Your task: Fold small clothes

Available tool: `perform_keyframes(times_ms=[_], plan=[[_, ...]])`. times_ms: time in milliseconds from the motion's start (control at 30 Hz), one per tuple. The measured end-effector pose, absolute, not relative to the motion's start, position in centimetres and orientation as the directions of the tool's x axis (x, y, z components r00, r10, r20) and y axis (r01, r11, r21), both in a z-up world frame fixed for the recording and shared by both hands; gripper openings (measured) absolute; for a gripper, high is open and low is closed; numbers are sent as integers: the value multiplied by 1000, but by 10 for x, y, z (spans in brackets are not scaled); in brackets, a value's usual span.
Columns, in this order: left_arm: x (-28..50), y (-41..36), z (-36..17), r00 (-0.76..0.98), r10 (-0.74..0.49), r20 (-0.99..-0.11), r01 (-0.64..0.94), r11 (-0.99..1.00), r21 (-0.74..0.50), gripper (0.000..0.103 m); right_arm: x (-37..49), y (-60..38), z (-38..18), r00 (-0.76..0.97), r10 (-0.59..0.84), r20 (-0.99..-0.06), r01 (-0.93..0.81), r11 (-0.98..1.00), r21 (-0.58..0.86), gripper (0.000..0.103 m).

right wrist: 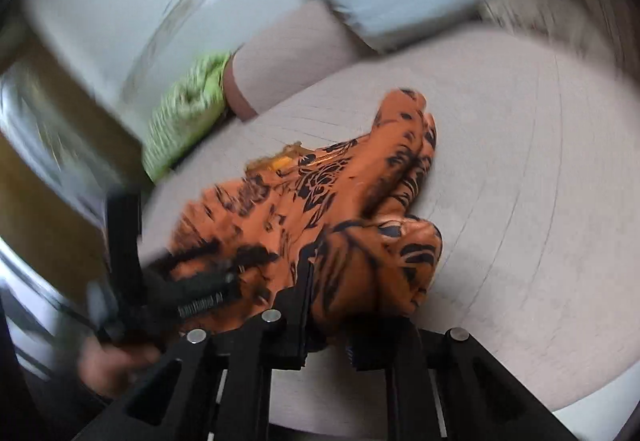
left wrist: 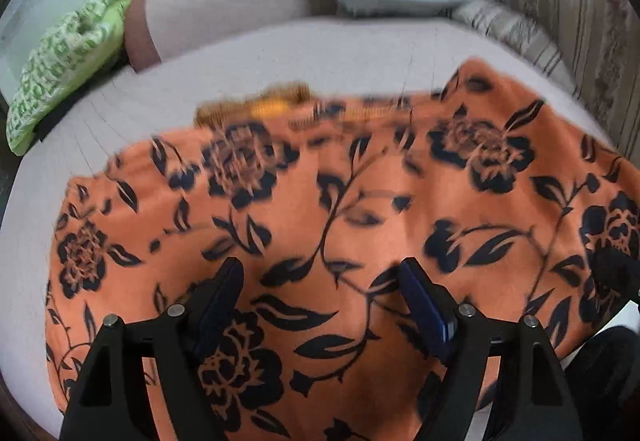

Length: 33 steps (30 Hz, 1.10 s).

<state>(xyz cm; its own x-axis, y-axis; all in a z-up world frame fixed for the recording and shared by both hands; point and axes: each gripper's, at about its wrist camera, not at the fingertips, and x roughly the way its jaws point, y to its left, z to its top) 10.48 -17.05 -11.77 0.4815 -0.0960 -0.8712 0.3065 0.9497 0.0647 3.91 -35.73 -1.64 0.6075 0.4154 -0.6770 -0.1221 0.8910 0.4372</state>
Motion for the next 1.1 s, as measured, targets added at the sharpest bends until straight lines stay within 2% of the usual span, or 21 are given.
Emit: perform_keyframes(times_ms=[67, 133, 167, 200, 267, 300, 400, 500, 600, 700, 800, 833, 867, 933, 967, 1100], plan=[[107, -169, -124, 472, -99, -876, 306, 950, 57, 83, 43, -357, -31, 580, 382, -720, -91, 908, 409, 18], [108, -169, -122, 469, -101, -877, 306, 950, 54, 83, 55, -373, -68, 437, 451, -778, -6, 867, 499, 20], [109, -170, -119, 469, -101, -877, 308, 950, 55, 83, 57, -385, -81, 396, 508, -765, 46, 821, 569, 23], [109, -170, -117, 473, -103, -875, 309, 950, 56, 83, 55, -400, -89, 407, 576, -709, 89, 748, 658, 30], [109, -168, -109, 498, -124, -859, 312, 949, 44, 83, 50, -429, -89, 458, 623, -634, 147, 650, 746, 75], [111, -167, -105, 506, -135, -852, 318, 947, 39, 83, 48, -442, -83, 496, 623, -605, 157, 621, 768, 78], [118, -165, -110, 498, -130, -857, 320, 946, 43, 83, 58, -476, -62, 567, 637, -522, 113, 568, 816, 78], [123, -160, -123, 472, -148, -869, 303, 953, 3, 83, 104, -488, -61, 502, 739, -449, 41, 499, 866, 78], [119, -159, -124, 480, -160, -862, 305, 952, -7, 84, 159, -483, -79, 415, 770, -484, 41, 516, 856, 78], [119, -159, -124, 484, -170, -859, 316, 949, -10, 85, 202, -472, -106, 300, 828, -473, 75, 474, 877, 75], [115, -158, -126, 491, -184, -852, 318, 948, -22, 86, 220, -455, -100, 262, 853, -452, 30, 461, 887, 74], [112, -158, -126, 495, -188, -849, 319, 947, -24, 87, 224, -448, -106, 236, 838, -492, 50, 495, 867, 62], [107, -156, -126, 500, -190, -845, 319, 948, -25, 87, 225, -445, -112, 210, 828, -521, 80, 516, 853, 44], [103, -152, -126, 505, -200, -840, 326, 945, -29, 87, 217, -449, -113, 205, 795, -572, 92, 566, 819, 23], [101, -152, -126, 508, -207, -836, 330, 943, -33, 87, 216, -445, -104, 217, 774, -595, 57, 598, 799, 17], [100, -148, -128, 517, -218, -828, 336, 941, -38, 89, 201, -416, -43, 334, 601, -726, -146, 794, 590, 14]])
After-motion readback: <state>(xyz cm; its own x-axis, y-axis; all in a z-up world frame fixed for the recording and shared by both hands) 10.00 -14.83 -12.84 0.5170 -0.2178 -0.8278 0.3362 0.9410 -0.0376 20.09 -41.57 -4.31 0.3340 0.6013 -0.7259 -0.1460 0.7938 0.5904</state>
